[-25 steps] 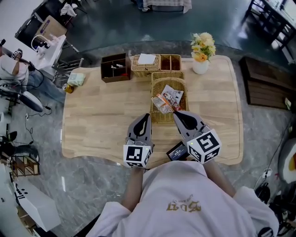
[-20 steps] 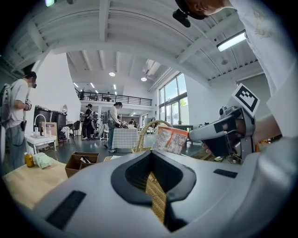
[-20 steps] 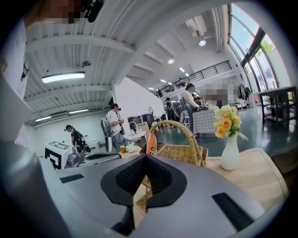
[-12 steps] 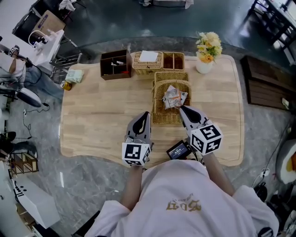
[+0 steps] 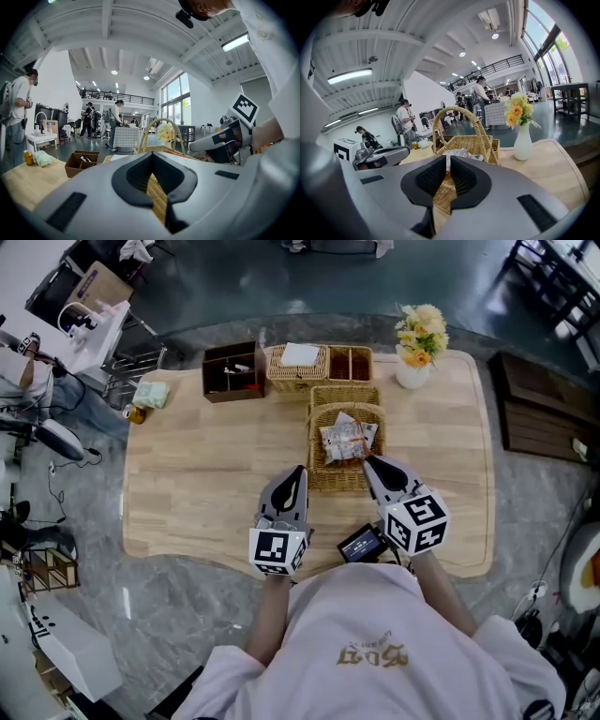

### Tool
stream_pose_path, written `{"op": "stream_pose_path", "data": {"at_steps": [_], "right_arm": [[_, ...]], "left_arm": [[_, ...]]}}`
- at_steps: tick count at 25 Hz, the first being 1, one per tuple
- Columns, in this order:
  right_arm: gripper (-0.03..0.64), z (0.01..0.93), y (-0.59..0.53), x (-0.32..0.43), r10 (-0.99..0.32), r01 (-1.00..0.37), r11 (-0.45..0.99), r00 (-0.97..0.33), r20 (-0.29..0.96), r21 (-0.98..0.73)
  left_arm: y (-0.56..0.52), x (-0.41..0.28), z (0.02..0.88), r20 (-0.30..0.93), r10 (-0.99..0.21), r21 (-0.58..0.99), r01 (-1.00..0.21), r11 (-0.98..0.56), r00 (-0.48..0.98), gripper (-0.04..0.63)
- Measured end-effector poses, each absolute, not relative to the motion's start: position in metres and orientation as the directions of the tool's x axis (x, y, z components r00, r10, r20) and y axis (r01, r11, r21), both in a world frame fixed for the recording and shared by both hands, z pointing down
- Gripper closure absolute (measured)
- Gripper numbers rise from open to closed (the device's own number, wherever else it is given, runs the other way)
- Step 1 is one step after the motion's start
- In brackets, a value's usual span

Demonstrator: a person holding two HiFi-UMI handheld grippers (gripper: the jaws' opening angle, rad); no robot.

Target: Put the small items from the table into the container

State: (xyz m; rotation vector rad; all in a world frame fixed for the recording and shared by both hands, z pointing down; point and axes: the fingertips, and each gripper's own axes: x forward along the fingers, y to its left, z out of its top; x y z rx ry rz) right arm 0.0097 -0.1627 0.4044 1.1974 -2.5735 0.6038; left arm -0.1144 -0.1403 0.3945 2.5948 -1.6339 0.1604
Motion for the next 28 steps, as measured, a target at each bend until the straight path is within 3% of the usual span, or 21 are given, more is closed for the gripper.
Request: {"op": "stream_pose_path", "data": {"at_steps": [16, 28], "right_arm": [[0.597, 0.351, -0.141, 0.019, -0.760, -0.782, 0.621, -0.616, 0.206, -0.045], [0.598, 0.327, -0.132, 0.038, -0.808, -0.818, 0.575, -0.569, 0.153, -0.012]], "left_arm": [[-0.122, -0.115, 0.372, 0.092, -0.913, -0.034, -0.915, -0.403, 0.399, 0.601], [-0.114, -0.105, 0.320, 0.015, -0.922, -0.104, -0.916, -0.387, 0.388, 0.601]]}}
